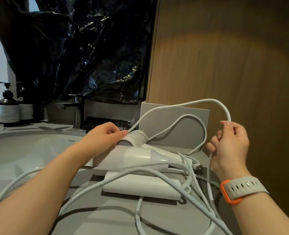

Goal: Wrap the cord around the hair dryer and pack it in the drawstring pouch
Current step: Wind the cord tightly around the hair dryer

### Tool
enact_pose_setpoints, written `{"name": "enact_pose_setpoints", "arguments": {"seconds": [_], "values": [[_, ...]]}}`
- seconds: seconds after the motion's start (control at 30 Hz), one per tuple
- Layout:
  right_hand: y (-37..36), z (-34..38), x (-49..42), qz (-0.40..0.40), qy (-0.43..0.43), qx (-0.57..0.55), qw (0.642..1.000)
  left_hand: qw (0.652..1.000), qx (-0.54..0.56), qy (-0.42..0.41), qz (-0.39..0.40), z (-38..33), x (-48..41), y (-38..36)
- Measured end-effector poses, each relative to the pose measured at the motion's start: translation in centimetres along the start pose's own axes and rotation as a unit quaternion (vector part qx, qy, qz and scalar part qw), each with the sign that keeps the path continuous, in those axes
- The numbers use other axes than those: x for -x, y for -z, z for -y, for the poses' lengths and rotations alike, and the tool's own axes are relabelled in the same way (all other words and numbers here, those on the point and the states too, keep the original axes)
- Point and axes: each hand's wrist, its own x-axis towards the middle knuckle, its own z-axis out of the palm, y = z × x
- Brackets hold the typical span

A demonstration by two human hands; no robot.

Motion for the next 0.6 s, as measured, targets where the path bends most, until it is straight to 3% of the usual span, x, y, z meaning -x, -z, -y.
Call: {"name": "enact_pose_setpoints", "arguments": {"seconds": [0.07,0.1,0.2,0.3,0.37,0.5,0.6], "values": [[0.0,0.0,0.1,0.022,0.003,-0.018,1.0,0.997,0.006,-0.002,-0.076,0.1,-0.8,-0.3],[-0.1,0.1,0.2,0.035,0.004,-0.026,0.999,0.997,0.003,-0.003,-0.076,0.2,-1.2,-0.5],[-0.3,0.1,0.2,0.068,-0.008,-0.039,0.997,0.995,0.081,0.058,0.009,0.4,-2.0,-0.6],[-0.5,-0.1,0.3,0.096,-0.022,-0.016,0.995,0.964,0.204,0.133,0.108,0.9,-2.4,-0.4],[-0.6,-0.5,0.4,0.11,-0.033,0.012,0.993,0.968,0.174,0.125,0.128,1.1,-2.7,-0.3],[-0.8,-1.1,0.4,0.128,-0.043,0.077,0.988,0.995,0.076,0.059,0.031,0.7,-2.7,-0.6],[-0.8,-1.4,0.5,0.143,-0.04,0.132,0.98,0.996,0.046,-0.004,-0.075,1.0,-2.8,-0.4]]}}
